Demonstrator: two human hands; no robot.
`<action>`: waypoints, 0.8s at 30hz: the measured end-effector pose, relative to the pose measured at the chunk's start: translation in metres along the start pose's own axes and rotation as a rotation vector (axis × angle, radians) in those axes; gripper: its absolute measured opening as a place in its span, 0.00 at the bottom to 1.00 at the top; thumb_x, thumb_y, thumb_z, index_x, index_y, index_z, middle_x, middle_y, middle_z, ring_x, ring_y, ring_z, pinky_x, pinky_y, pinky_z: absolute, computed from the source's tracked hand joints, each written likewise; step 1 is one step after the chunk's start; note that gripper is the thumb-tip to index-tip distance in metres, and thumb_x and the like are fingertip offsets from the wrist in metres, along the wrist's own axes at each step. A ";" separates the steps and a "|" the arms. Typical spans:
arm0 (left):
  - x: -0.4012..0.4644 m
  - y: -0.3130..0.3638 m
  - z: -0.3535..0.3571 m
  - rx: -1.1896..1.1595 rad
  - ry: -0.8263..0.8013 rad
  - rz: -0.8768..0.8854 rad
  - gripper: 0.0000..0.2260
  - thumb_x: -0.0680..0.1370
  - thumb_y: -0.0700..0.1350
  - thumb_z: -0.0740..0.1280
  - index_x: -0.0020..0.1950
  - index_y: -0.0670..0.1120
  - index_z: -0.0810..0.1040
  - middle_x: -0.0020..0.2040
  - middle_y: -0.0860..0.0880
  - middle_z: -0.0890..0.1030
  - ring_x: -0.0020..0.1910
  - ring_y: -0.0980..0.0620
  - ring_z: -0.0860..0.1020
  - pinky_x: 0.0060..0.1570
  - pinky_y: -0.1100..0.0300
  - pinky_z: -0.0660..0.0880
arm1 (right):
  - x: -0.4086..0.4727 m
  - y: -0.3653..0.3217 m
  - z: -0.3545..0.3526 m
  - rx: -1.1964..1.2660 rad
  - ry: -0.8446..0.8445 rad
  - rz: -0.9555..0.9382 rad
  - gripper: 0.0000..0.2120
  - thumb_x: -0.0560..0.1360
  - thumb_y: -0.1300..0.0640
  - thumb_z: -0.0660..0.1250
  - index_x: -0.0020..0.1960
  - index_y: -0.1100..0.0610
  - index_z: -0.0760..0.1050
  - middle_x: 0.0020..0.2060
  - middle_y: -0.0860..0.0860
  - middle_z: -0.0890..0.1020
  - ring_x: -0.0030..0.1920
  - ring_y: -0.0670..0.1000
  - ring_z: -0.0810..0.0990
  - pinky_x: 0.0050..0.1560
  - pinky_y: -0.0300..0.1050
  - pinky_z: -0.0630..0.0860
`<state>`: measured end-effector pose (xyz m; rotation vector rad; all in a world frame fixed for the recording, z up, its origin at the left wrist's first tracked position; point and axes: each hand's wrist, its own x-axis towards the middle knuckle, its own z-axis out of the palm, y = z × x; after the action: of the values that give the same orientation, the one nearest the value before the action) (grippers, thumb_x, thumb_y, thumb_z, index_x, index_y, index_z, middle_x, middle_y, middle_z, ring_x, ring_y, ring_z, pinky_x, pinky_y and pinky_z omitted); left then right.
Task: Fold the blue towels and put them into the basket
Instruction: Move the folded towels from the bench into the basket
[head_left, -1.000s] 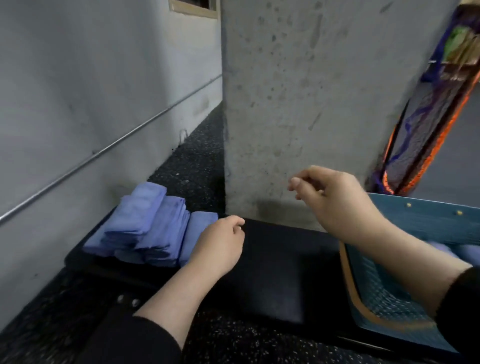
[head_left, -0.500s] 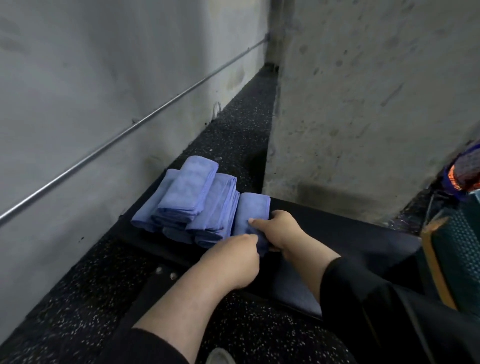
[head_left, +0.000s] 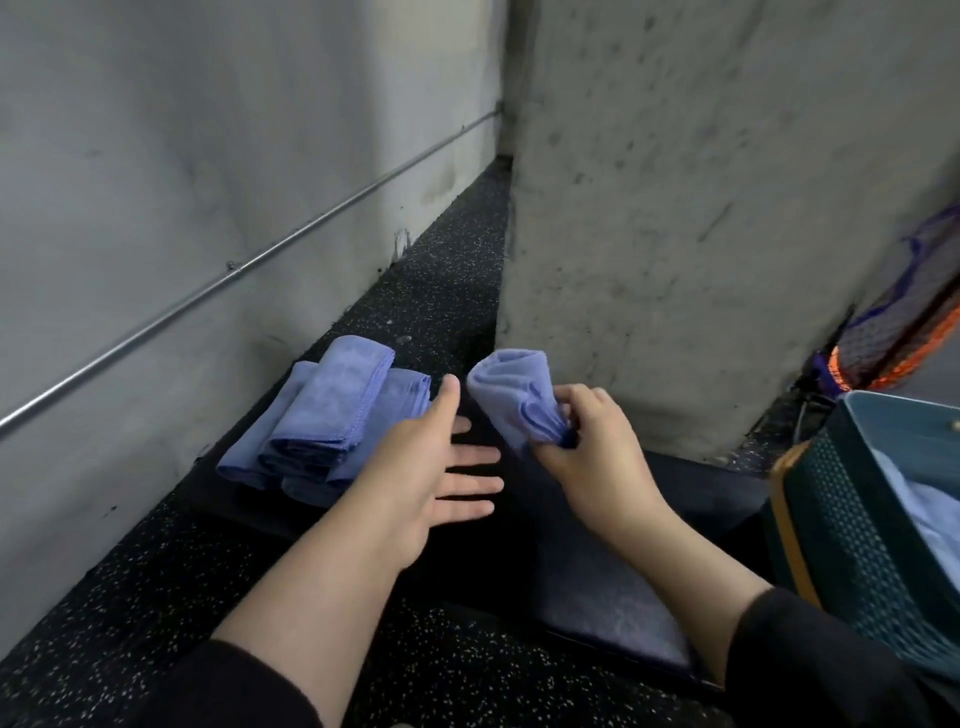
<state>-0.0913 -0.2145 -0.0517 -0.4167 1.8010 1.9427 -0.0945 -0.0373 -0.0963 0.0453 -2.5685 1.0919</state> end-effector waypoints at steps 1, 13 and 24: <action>0.000 0.001 0.003 -0.079 -0.064 -0.051 0.30 0.78 0.70 0.56 0.64 0.47 0.77 0.52 0.42 0.86 0.47 0.41 0.86 0.41 0.49 0.83 | -0.004 0.001 -0.012 -0.151 0.009 -0.148 0.20 0.66 0.62 0.74 0.54 0.49 0.76 0.47 0.46 0.76 0.48 0.52 0.74 0.47 0.47 0.71; -0.032 0.002 0.066 -0.178 -0.224 0.232 0.21 0.78 0.35 0.69 0.70 0.47 0.74 0.59 0.45 0.84 0.57 0.46 0.83 0.53 0.50 0.81 | -0.054 -0.014 -0.112 0.127 0.151 0.113 0.20 0.77 0.55 0.69 0.68 0.50 0.72 0.60 0.41 0.76 0.61 0.42 0.77 0.61 0.40 0.75; -0.069 -0.002 0.182 -0.100 -0.488 0.579 0.29 0.69 0.39 0.75 0.67 0.55 0.75 0.60 0.53 0.84 0.61 0.50 0.82 0.65 0.48 0.75 | -0.060 -0.014 -0.216 0.806 0.229 0.492 0.19 0.75 0.53 0.74 0.63 0.57 0.76 0.53 0.55 0.86 0.51 0.56 0.86 0.51 0.54 0.82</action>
<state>-0.0161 -0.0425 -0.0004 0.5741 1.6015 2.2475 0.0299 0.0985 0.0325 -0.5014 -1.8225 2.1024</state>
